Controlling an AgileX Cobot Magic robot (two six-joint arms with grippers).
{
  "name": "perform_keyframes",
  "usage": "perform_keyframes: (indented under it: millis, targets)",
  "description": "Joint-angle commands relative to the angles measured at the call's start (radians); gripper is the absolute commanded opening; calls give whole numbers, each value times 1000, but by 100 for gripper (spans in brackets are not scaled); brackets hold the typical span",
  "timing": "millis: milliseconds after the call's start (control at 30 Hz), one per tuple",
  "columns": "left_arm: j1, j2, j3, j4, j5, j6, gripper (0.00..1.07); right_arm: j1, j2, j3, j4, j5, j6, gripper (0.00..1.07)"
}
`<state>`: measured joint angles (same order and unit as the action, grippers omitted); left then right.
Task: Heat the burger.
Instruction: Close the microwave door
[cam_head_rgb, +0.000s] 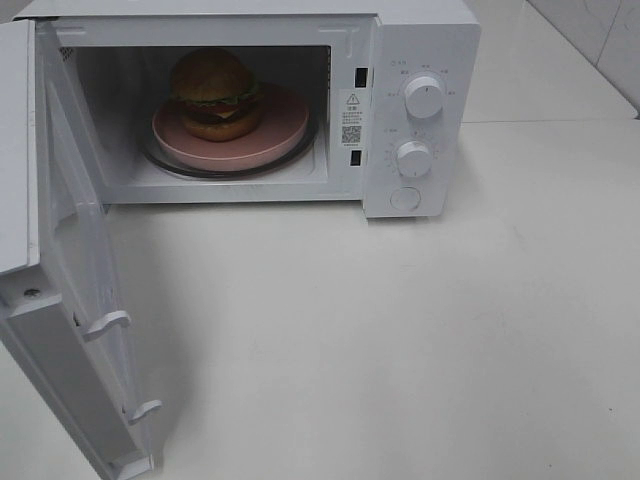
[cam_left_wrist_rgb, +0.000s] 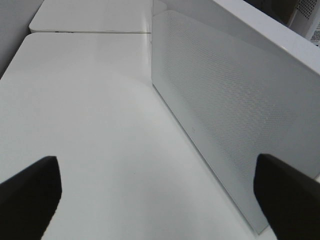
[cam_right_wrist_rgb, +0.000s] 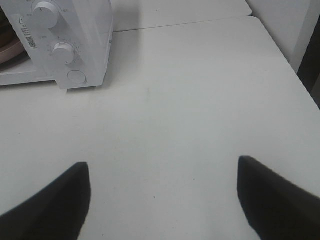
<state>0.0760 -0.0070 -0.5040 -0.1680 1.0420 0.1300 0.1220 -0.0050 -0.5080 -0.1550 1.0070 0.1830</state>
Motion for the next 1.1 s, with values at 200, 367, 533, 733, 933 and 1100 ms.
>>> perform_keyframes:
  millis: [200,367,533,733,933,1100]
  targets:
    - [-5,-18,-1,-6,-2,-4,100,-7,-25,3,3,1,-6,76]
    - [-5,-18,-1,-6,-2,-4,100,-7,-25,3,3,1,-6,76]
    - [-5,-18,-1,-6,-2,-4,100,-7,-25,3,3,1,-6,76]
    - [-5,-18,-1,-6,-2,-4,100,-7,-25,3,3,1,-6,76]
    - [-5,-18,-1,-6,-2,-4,100,-7,-25,3,3,1,-6,76]
    - [-5,-18,-1,-6,-2,-4,100,-7,-25,3,3,1,-6,76]
